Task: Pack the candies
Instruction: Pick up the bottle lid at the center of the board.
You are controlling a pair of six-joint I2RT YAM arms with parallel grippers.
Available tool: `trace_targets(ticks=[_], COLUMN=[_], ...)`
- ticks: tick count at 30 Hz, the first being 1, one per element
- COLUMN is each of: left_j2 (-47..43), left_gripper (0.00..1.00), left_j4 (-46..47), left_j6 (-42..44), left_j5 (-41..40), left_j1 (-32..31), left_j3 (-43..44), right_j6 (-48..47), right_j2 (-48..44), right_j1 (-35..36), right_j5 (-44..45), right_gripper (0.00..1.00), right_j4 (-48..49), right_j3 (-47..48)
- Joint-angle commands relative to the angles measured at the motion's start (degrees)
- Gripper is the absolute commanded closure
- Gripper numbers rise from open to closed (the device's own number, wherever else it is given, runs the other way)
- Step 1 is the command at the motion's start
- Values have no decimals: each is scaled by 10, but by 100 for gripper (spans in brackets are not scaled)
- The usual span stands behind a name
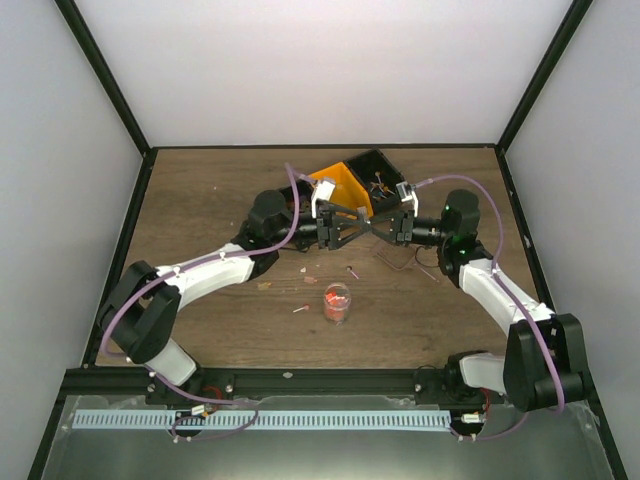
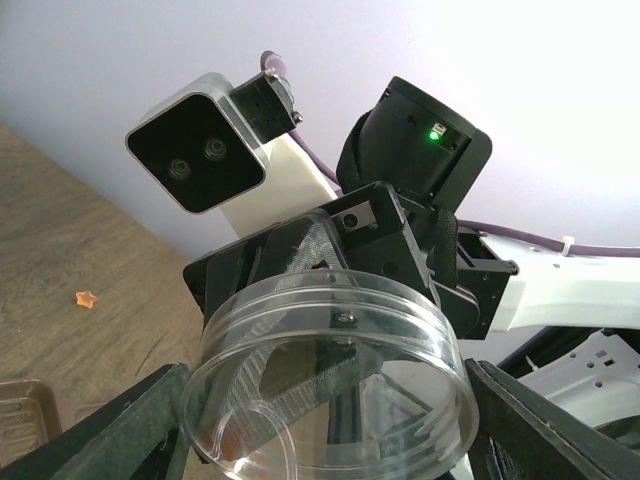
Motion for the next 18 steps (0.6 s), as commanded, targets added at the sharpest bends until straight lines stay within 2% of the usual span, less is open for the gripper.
trace_targets(ticks=[1, 10, 13, 18], left_j2=[16, 17, 16, 19], left_gripper=[27, 31, 31, 34], left_j4=[-3, -8, -12, -18], left_j6=[-1, -2, 0, -3], left_j5=[40, 41, 41, 47], left_j1=[-9, -9, -8, -3], left_j3=[14, 21, 24, 30], right_j6=[-13, -14, -20, -18], right_j2=[-2, 3, 5, 9], right_j1=[-2, -3, -4, -27], right_j5=[4, 3, 9, 17], right_gripper=[99, 98, 93, 91], right_j4=[6, 5, -5, -18], right_j3=[22, 23, 26, 22])
